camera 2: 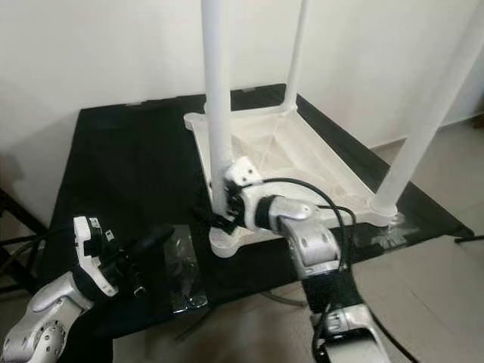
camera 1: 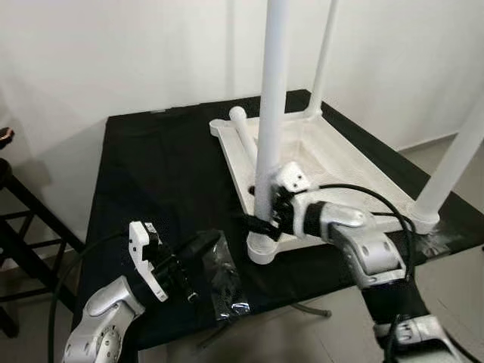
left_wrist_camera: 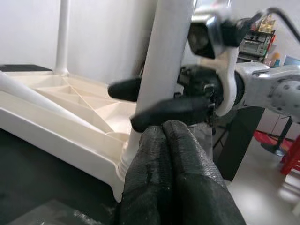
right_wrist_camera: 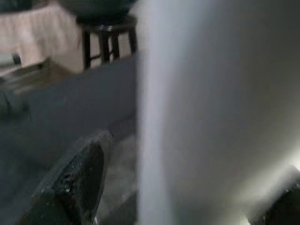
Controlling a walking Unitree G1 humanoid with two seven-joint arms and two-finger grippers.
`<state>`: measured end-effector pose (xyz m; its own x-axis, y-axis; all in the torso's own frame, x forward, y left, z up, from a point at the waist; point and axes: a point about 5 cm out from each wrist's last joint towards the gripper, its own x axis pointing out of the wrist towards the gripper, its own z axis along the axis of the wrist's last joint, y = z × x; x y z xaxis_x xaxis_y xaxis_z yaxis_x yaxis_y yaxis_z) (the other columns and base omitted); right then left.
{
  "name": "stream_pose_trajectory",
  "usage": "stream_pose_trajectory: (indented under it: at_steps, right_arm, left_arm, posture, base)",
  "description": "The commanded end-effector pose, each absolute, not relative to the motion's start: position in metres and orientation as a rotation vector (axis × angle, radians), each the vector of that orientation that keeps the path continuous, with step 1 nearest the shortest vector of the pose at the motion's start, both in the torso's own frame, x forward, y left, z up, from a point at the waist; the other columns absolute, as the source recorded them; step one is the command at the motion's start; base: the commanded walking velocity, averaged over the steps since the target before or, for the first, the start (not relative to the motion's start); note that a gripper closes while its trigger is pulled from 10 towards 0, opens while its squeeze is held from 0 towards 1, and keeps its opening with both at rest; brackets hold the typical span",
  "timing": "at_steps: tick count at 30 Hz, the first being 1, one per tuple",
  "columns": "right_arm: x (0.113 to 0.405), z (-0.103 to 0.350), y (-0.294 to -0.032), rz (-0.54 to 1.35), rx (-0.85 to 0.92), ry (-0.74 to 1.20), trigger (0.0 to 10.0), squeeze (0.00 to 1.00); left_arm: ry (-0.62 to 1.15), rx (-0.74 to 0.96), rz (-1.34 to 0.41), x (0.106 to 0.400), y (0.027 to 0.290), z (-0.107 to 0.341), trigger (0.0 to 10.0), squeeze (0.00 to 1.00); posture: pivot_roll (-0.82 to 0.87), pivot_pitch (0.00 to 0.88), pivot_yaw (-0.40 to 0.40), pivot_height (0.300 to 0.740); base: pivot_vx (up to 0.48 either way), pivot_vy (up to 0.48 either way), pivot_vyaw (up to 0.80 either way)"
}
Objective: Building children table
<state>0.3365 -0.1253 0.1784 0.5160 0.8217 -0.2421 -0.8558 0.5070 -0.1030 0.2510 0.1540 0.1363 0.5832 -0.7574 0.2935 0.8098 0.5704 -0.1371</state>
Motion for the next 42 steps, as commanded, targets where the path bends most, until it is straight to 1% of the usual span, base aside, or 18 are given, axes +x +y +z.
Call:
stream_pose_trajectory:
  at_steps: [1, 3, 8, 9, 17, 23, 25, 28, 30, 32, 33, 35, 36, 37, 38, 39, 42]
  right_arm:
    - [0.342, 0.185, -0.126, 1.065, -0.214, 0.141, 10.0, 0.0]
    - [0.35, 0.192, -0.133, 1.112, -0.183, 0.128, 10.0, 0.0]
    - [0.355, 0.197, -0.136, 1.134, -0.166, 0.119, 10.0, 0.0]
    - [0.359, 0.198, -0.137, 1.123, -0.175, 0.125, 0.0, 0.0]
    - [0.362, 0.198, -0.138, 1.208, -0.172, 0.133, 0.0, 0.0]
    - [0.363, 0.195, -0.142, 1.208, -0.14, 0.133, 0.0, 0.0]
    - [0.364, 0.19, -0.146, 1.186, -0.152, 0.136, 0.0, 0.0]
    - [0.364, 0.19, -0.146, 1.186, -0.152, 0.136, 0.0, 0.0]
    - [0.363, 0.178, -0.147, 1.026, -0.164, 0.162, 0.0, 0.0]
    - [0.363, 0.178, -0.147, 1.026, -0.164, 0.162, 0.0, 0.0]
    - [0.365, 0.166, -0.14, 0.756, -0.083, 0.16, 0.0, 0.0]
    - [0.365, 0.166, -0.14, 0.756, -0.083, 0.16, 0.0, 0.0]
    - [0.341, 0.141, -0.117, 0.593, -0.015, 0.191, 0.0, 0.0]
    - [0.323, 0.129, -0.105, 0.497, 0.02, 0.228, 0.0, 0.0]
    - [0.323, 0.129, -0.105, 0.497, 0.02, 0.228, 0.0, 0.0]
    - [0.316, 0.126, -0.101, 0.457, 0.021, 0.238, 0.0, 0.0]
    - [0.315, 0.124, -0.1, 0.463, 0.006, 0.25, 0.0, 0.0]
  left_arm:
    - [-0.202, -0.261, -0.914, 0.252, 0.157, 0.134, 10.0, 0.0]
    - [-0.203, -0.261, -0.913, 0.252, 0.156, 0.134, 10.0, 0.0]
    - [-0.202, -0.26, -0.914, 0.252, 0.156, 0.134, 10.0, 0.0]
    - [-0.202, -0.26, -0.914, 0.252, 0.156, 0.135, 10.0, 0.0]
    - [-0.202, -0.26, -0.909, 0.251, 0.156, 0.135, 10.0, 0.0]
    - [-0.2, -0.26, -0.911, 0.251, 0.156, 0.135, 10.0, 0.0]
    - [-0.201, -0.261, -0.91, 0.252, 0.156, 0.135, 10.0, 0.0]
    - [-0.201, -0.261, -0.91, 0.252, 0.156, 0.135, 10.0, 0.0]
    - [-0.204, -0.263, -0.907, 0.251, 0.157, 0.136, 10.0, 0.0]
    - [-0.204, -0.263, -0.907, 0.251, 0.157, 0.136, 10.0, 0.0]
    - [-0.205, -0.263, -0.904, 0.251, 0.158, 0.136, 10.0, 0.0]
    - [-0.205, -0.263, -0.904, 0.251, 0.158, 0.136, 10.0, 0.0]
    - [-0.206, -0.264, -0.905, 0.251, 0.159, 0.137, 10.0, 0.0]
    - [-0.205, -0.265, -0.909, 0.252, 0.16, 0.137, 10.0, 0.0]
    - [-0.205, -0.265, -0.909, 0.252, 0.16, 0.137, 10.0, 0.0]
    - [-0.201, -0.264, -0.917, 0.253, 0.159, 0.136, 10.0, 0.0]
    - [-0.198, -0.262, -0.925, 0.254, 0.159, 0.136, 10.0, 0.0]
  posture:
    - [0.02, 0.0, -0.012, 0.74]
    - [0.02, 0.0, -0.005, 0.74]
    - [0.03, 0.0, -0.005, 0.74]
    - [0.03, 0.0, -0.004, 0.74]
    - [0.04, 0.0, 0.001, 0.74]
    - [0.03, 0.0, 0.002, 0.74]
    - [0.03, 0.0, 0.002, 0.74]
    - [0.03, 0.0, 0.002, 0.74]
    - [0.02, 0.0, -0.012, 0.74]
    - [0.02, 0.0, -0.012, 0.74]
    - [0.01, 0.0, -0.017, 0.74]
    - [0.01, 0.0, -0.017, 0.74]
    - [0.01, 0.0, 0.0, 0.74]
    - [-0.02, 0.0, 0.014, 0.74]
    - [-0.02, 0.0, 0.014, 0.74]
    - [0.0, 0.0, -0.003, 0.74]
    - [0.0, 0.0, -0.011, 0.74]
  base:
    - [0.0, 0.0, 0.0]
    - [0.0, 0.0, 0.0]
    - [0.0, 0.0, 0.0]
    - [0.0, 0.0, 0.0]
    - [0.0, 0.0, 0.0]
    - [0.0, 0.0, 0.0]
    - [0.0, 0.0, 0.0]
    - [0.0, 0.0, 0.0]
    - [0.0, 0.0, 0.0]
    - [0.0, 0.0, 0.0]
    - [0.0, 0.0, 0.0]
    - [0.0, 0.0, 0.0]
    - [0.0, 0.0, 0.0]
    - [0.0, 0.0, 0.0]
    - [0.0, 0.0, 0.0]
    - [0.0, 0.0, 0.0]
    - [0.0, 0.0, 0.0]
